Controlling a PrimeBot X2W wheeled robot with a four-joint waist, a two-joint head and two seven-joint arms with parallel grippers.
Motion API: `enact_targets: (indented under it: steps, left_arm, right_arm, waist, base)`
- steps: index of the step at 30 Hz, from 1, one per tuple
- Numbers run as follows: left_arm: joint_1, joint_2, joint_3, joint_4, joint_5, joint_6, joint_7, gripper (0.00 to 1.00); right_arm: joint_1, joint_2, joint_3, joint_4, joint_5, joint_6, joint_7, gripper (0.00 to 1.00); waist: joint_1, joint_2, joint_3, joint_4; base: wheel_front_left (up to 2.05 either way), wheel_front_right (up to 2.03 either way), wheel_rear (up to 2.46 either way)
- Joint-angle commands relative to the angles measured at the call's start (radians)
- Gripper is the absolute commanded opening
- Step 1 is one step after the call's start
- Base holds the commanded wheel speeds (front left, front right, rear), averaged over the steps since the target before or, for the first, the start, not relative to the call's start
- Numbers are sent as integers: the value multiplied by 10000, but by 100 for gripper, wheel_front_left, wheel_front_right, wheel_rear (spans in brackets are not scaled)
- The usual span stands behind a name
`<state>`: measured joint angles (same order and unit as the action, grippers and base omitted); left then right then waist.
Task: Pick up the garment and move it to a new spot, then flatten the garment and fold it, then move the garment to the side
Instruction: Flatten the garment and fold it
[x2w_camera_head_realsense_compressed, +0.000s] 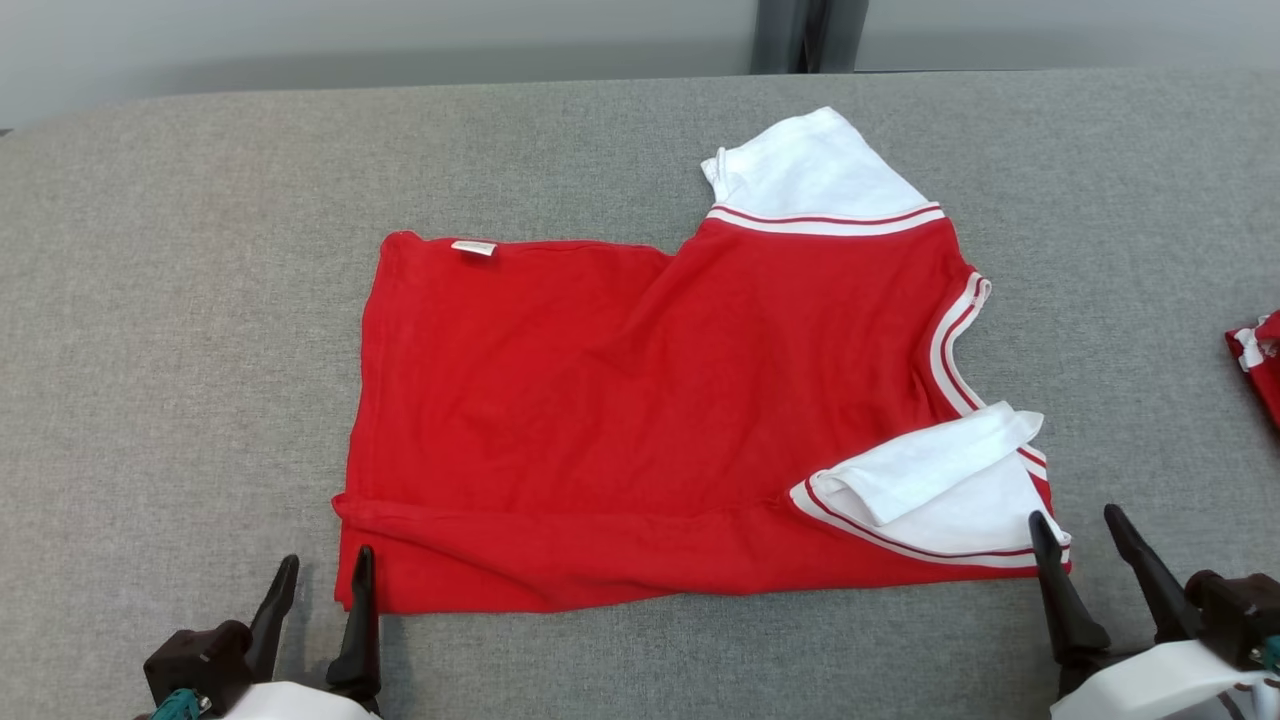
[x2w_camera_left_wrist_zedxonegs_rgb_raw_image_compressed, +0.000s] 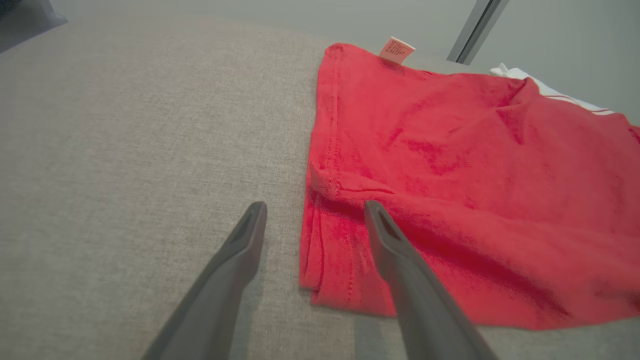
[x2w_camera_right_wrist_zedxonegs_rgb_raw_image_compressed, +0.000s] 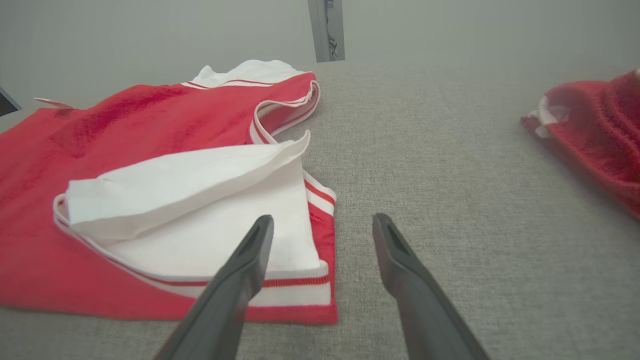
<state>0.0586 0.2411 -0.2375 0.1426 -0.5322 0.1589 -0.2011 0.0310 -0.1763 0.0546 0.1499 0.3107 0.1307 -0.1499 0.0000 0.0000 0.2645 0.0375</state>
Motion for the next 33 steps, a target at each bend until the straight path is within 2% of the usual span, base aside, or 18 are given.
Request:
enact_targets:
  steps: [1, 8, 9, 10, 11, 12, 13, 14, 21, 26, 33]
  left_arm:
    - [-69, 28, 19, 190, -129, -116, 68, 100]
    - [-467, -86, -222, 1636, -582, -290, 1165, 100]
    - [-509, -111, -231, 1790, -653, -273, 1331, 93]
    - [-523, -124, -230, 1902, -732, -283, 1462, 66]
    - [-509, -130, -246, 2011, -801, -314, 1640, 20]
    - [-507, -138, -268, 2113, -879, -338, 1791, 0]
    - [-495, -135, -287, 2196, -956, -385, 1924, 0]
    - [-479, -158, -326, 2234, -1021, -426, 2049, 0]
    - [-337, 66, -338, 1934, -1203, -568, 2401, 0]
    - [83, 506, -344, 830, -1399, -668, 3016, 0]
    - [1033, 1179, -114, -1069, -1731, -271, 4000, 0]
  right_arm:
    - [-119, -48, 61, 201, 93, 1, -28, 100]
    - [-788, -191, 653, 1215, 536, 1, 120, 100]
    - [-871, -201, 729, 1351, 655, 1, 152, 100]
    - [-909, -217, 813, 1478, 737, 1, 259, 100]
    - [-955, -251, 897, 1570, 819, 1, 291, 62]
    - [-998, -254, 952, 1656, 911, 1, 318, 43]
    - [-1026, -258, 1001, 1738, 984, 1, 344, 4]
    - [-1030, -276, 1036, 1786, 1061, 1, 343, 0]
    - [-962, -298, 870, 1452, 1815, 1, 181, 0]
    - [-314, -431, 632, 526, 2471, 1, 638, 0]
    - [1377, -251, -25, -809, 2540, 0, 1642, 0]
  waist:
    - [0, 0, 44, 10]
    - [0, 0, 131, 22]
    - [0, 0, 132, 24]
    - [0, 0, 137, 27]
    - [0, 0, 144, 34]
    - [0, 0, 149, 44]
    - [0, 0, 163, 46]
    - [0, 0, 177, 51]
    - [0, 0, 288, 88]
    - [0, 0, 309, 216]
    - [0, 0, 223, 268]
  base:
    - [0, 0, 0]
    - [0, 0, 0]
    - [0, 0, 0]
    - [0, 0, 0]
    - [0, 0, 0]
    - [0, 0, 0]
    - [0, 0, 0]
    - [0, 0, 0]
    - [0, 0, 0]
    - [0, 0, 0]
    - [0, 0, 0]
